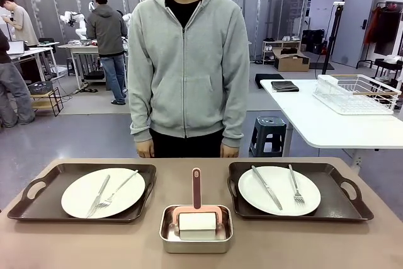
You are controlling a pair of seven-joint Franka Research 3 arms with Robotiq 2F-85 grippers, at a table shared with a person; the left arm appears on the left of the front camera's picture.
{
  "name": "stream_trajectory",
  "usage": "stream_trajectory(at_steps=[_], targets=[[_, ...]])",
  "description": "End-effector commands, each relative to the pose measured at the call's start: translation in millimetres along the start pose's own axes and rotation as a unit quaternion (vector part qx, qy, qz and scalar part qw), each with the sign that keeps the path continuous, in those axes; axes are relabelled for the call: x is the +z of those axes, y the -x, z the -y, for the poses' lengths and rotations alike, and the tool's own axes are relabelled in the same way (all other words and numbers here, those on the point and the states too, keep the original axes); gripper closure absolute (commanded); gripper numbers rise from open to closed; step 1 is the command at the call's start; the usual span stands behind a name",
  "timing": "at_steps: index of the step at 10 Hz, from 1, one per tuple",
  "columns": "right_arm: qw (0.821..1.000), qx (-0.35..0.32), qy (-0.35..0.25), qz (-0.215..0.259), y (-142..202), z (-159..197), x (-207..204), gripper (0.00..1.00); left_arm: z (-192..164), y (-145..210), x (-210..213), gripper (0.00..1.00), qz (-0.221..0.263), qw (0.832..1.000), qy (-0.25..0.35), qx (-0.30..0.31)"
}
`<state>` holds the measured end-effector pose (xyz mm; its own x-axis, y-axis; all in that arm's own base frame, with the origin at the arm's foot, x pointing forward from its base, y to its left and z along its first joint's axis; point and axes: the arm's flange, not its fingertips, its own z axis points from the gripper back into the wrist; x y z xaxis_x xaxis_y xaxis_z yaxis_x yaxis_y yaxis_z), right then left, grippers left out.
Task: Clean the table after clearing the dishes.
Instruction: When the left (or right) Handle tray is removed, use the left hand (or right hand) to clean the left (or right) side of the table with the Lint Roller.
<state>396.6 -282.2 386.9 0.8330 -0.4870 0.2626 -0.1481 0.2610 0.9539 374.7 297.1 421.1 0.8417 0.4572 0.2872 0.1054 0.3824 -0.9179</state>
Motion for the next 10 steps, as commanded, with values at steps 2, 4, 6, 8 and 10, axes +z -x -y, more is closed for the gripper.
stream_trajectory(at_steps=[2,4,6,8,10], targets=[[1.0,0.006,-0.006,-0.01,1.5,-7.1,-1.2,0.0,0.6,2.8,-0.8,0.0,-0.006,1.0,0.009,-0.005],[1.0,0.006,-0.006,-0.01,1.5,-7.1,-1.2,0.0,0.6,2.8,-0.8,0.0,-0.006,1.0,0.009,-0.005],[1.0,0.006,-0.006,-0.01,1.5,-7.1,-1.2,0.0,0.6,2.8,-0.8,0.0,-0.006,1.0,0.009,-0.005],[1.0,0.006,-0.006,-0.01,1.5,-7.1,-1.2,0.0,0.6,2.8,-0.8,0.0,-0.006,1.0,0.009,-0.005],[1.0,0.006,-0.006,-0.01,1.5,-7.1,-1.2,0.0,0.6,2.8,-0.8,0.0,-0.006,1.0,0.009,-0.005]])
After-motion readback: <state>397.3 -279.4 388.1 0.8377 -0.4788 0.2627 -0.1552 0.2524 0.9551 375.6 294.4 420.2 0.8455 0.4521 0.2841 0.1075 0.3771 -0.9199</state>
